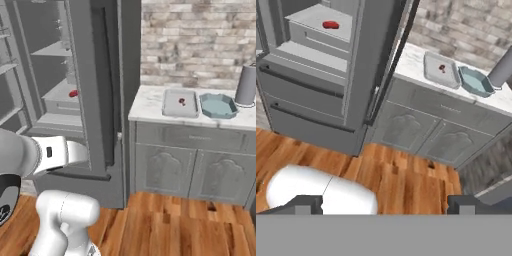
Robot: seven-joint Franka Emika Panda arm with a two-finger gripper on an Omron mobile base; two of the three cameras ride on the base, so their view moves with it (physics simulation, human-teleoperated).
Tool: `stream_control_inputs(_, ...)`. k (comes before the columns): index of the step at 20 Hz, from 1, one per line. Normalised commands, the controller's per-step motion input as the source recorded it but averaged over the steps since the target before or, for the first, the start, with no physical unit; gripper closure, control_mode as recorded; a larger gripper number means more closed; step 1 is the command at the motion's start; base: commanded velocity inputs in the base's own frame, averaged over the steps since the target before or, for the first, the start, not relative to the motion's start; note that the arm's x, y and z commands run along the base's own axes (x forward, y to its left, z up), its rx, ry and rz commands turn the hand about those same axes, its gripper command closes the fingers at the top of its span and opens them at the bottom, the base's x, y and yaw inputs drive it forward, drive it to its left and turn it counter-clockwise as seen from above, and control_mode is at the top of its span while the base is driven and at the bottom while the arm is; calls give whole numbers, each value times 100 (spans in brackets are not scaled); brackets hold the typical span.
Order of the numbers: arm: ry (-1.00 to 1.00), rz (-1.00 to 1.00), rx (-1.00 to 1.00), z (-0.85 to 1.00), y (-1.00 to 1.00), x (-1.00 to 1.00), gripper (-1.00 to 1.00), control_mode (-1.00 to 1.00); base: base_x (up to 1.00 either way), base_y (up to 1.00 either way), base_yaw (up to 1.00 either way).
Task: Place one mushroom and one steak in each tupperware on the nearby counter, to pack two identical lunches.
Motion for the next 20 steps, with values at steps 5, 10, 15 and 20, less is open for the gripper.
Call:
stream_control_inputs(5,0,0,0,0,0,0,-100,100,-1,100,-2)
stream_control_inputs(10,0,0,0,0,0,0,-100,100,0,100,-6)
stream_control_inputs(15,0,0,0,0,0,0,-100,100,13,66,-10)
stream_control_inputs(20,0,0,0,0,0,0,-100,100,59,-12,-1)
